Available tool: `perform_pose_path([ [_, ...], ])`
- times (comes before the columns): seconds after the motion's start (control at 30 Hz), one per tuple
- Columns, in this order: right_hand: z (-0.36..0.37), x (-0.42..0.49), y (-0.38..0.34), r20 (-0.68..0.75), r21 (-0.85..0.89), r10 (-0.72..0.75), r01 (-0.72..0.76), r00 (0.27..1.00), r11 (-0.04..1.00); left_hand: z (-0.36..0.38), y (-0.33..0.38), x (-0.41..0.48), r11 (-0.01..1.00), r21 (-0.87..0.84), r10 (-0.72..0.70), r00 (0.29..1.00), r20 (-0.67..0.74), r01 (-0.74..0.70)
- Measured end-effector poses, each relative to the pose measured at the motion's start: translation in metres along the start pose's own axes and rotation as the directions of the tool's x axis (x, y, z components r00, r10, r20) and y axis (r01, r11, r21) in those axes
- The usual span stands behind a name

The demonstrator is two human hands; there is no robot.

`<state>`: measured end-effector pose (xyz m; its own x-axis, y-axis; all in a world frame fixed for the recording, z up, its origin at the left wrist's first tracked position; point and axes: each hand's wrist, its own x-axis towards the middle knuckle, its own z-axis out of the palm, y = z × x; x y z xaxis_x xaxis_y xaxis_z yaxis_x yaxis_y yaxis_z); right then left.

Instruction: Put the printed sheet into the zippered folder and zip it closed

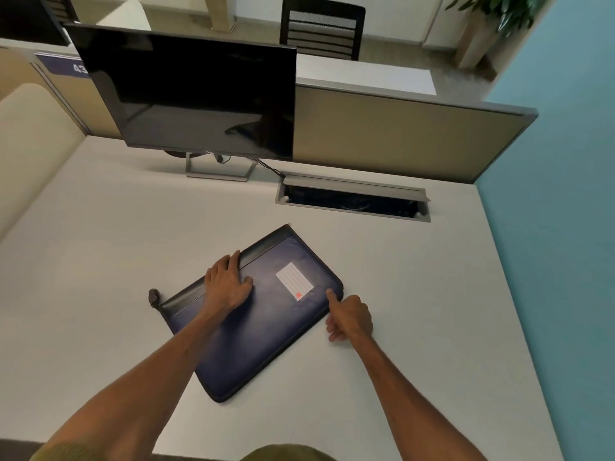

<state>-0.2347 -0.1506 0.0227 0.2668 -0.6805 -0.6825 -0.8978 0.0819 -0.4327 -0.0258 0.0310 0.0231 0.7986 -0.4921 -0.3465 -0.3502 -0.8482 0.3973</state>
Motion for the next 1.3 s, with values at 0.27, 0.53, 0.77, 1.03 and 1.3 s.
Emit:
perform_pose_path([
  [0.27,0.033,-0.031,-0.001,0.262,0.250,-0.036,-0.031,0.964,0.968,-0.012,-0.002,-0.006,1.000,0.011,-0.003,0.997,0.071,0.002],
  [0.53,0.017,-0.018,-0.014,-0.115,0.244,-0.090,0.116,0.989,0.963,-0.021,-0.020,-0.015,0.998,-0.008,0.069,0.987,0.146,-0.069],
  [0.77,0.020,-0.019,-0.014,-0.252,0.138,-0.271,0.312,0.929,0.940,0.001,-0.008,-0.037,0.996,-0.027,0.083,0.985,0.155,-0.079],
  [1.03,0.013,-0.018,-0.011,-0.229,0.060,-0.338,0.360,0.913,0.931,0.005,0.002,-0.038,0.995,0.046,0.078,0.983,0.168,-0.087],
  [1.3,0.004,-0.019,-0.010,-0.209,-0.025,-0.366,0.370,0.907,0.929,0.007,0.013,-0.042,0.994,0.085,0.055,0.982,0.180,-0.071],
])
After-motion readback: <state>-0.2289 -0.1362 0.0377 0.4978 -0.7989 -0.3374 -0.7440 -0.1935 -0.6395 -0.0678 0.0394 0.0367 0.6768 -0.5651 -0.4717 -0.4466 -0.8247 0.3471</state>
